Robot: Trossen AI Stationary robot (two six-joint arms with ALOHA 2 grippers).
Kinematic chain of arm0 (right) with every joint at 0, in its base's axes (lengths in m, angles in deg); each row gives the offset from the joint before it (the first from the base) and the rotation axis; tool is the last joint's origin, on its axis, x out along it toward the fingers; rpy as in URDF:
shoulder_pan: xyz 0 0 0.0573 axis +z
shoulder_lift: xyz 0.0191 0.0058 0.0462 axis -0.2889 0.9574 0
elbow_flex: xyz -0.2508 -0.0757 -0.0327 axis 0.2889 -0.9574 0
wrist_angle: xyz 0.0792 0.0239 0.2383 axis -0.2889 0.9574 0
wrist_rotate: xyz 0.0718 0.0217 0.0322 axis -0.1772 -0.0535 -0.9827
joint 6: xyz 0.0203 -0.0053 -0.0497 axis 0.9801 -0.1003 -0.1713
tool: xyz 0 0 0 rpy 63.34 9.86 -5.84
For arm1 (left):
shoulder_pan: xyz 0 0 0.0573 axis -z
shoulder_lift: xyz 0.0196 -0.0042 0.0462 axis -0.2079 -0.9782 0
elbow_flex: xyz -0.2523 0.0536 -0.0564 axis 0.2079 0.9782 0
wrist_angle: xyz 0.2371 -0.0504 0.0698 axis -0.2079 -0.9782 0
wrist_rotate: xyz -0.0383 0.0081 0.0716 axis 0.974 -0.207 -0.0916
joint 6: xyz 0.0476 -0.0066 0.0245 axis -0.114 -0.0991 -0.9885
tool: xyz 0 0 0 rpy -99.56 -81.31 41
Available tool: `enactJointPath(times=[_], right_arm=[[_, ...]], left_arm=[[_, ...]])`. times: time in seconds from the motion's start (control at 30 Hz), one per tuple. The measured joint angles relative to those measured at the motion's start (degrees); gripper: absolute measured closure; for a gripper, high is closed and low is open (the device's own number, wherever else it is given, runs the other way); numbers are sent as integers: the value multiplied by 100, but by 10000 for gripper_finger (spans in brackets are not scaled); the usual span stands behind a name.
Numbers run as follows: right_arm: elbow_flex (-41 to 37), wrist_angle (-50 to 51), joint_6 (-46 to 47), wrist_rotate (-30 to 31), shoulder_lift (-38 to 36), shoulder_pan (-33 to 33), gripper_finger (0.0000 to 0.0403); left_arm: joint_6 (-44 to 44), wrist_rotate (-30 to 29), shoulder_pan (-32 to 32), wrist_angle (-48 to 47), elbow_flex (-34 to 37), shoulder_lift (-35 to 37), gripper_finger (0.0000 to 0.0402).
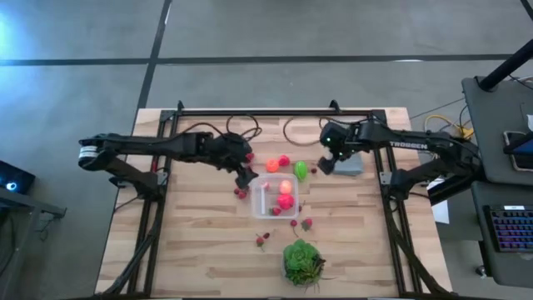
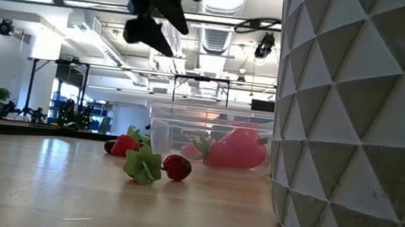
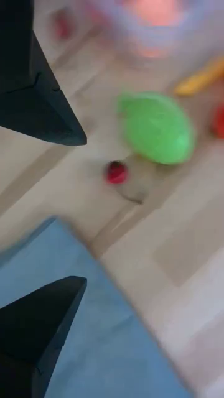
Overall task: Pick and placing Produce into tupperware
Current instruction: Put the red cherry into the transparent container
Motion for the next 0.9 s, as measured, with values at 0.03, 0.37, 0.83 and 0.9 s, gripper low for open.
enactJointPath(times=[0.03,0.37,0.83,0.9], right_arm=[[-10,-77,343,-53,78,-47,49],[98,-329,1792,-539,1161,74,49],[566,-313,2248,-530,2174,374,79],[557,-314,2263,-524,2224,374,87]], left_arm=[[-80,-109,-33,-53,0,70,88],[-410,-401,-770,-551,9,612,88],[-1587,-480,-1272,-606,278,629,88],[-1590,-478,-1333,-600,370,629,88]])
